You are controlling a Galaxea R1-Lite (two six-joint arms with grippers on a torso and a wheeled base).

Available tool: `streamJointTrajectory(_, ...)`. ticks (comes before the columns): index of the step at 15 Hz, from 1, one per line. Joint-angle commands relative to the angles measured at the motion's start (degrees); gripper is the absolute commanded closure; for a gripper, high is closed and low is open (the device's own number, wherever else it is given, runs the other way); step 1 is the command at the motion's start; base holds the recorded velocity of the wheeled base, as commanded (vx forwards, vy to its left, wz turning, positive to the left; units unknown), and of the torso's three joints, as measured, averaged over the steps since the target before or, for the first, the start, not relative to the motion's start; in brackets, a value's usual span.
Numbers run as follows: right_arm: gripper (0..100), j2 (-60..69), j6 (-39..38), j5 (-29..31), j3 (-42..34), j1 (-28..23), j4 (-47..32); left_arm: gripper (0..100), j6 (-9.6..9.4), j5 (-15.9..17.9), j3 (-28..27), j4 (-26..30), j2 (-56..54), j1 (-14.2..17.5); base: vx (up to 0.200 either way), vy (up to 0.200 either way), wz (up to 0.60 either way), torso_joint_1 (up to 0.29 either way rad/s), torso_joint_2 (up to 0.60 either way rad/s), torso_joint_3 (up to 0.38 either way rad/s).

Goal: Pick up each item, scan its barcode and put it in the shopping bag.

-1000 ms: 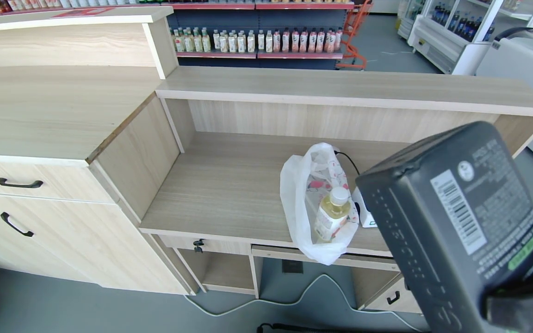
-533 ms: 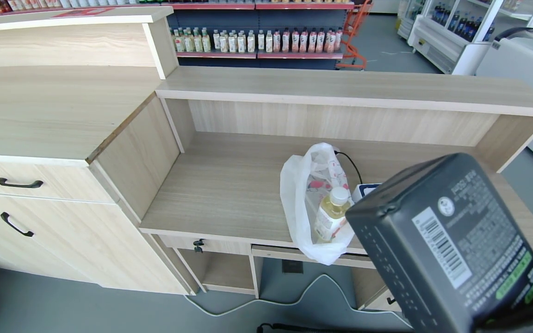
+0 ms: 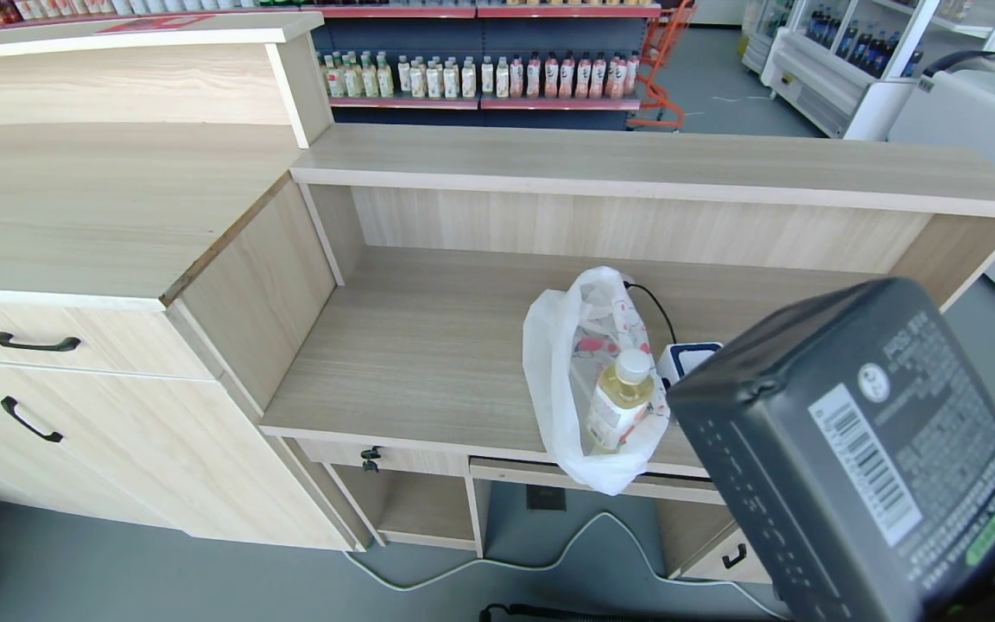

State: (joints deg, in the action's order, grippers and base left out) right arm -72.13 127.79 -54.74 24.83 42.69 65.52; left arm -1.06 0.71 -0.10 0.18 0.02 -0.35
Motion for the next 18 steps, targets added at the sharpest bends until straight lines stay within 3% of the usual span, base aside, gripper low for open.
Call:
streamJointTrajectory(1,100,0.1,0.1,0.0,0.0,0.0,0.0,0,0.01,0.0,0.0,0.0,0.0,0.0,0.000,0.000,0.00,0.000,0.00,0.000)
streamJointTrajectory(3,100,0.5,-0.9,0.0,0.1,-0.1,0.0,0,0.01,0.0,0.0,0.0,0.0,0.0,0.000,0.000,0.00,0.000,0.00,0.000)
streamJointTrajectory(5,100,1.4,-11.3,3.0,0.6,-4.9,-1.0,0,0.01,0.0,0.0,0.0,0.0,0.0,0.000,0.000,0.00,0.000,0.00,0.000)
streamJointTrajectory(7,100,5.6,-30.1,17.4,0.4,-18.3,-6.8,0,0.01,0.0,0.0,0.0,0.0,0.0,0.000,0.000,0.00,0.000,0.00,0.000)
streamJointTrajectory(8,100,7.5,-37.3,22.8,0.4,-22.3,-10.6,0,0.01,0.0,0.0,0.0,0.0,0.0,0.000,0.000,0.00,0.000,0.00,0.000)
streamJointTrajectory(9,100,9.6,-50.5,30.4,0.4,-29.3,-17.5,0,0.01,0.0,0.0,0.0,0.0,0.0,0.000,0.000,0.00,0.000,0.00,0.000)
streamJointTrajectory(11,100,10.3,-66.6,32.1,0.0,-40.2,-22.5,0,0.01,0.0,0.0,0.0,0.0,0.0,0.000,0.000,0.00,0.000,0.00,0.000)
streamJointTrajectory(13,100,11.8,-68.2,31.4,0.0,-48.3,-25.9,0,0.01,0.0,0.0,0.0,0.0,0.0,0.000,0.000,0.00,0.000,0.00,0.000)
streamJointTrajectory(15,100,12.1,-71.0,31.4,0.0,-51.3,-26.1,0,0.01,0.0,0.0,0.0,0.0,0.0,0.000,0.000,0.00,0.000,0.00,0.000)
streamJointTrajectory(18,100,9.3,-83.8,31.5,0.4,-54.5,-25.0,0,0.01,0.0,0.0,0.0,0.0,0.0,0.000,0.000,0.20,0.001,0.00,0.001)
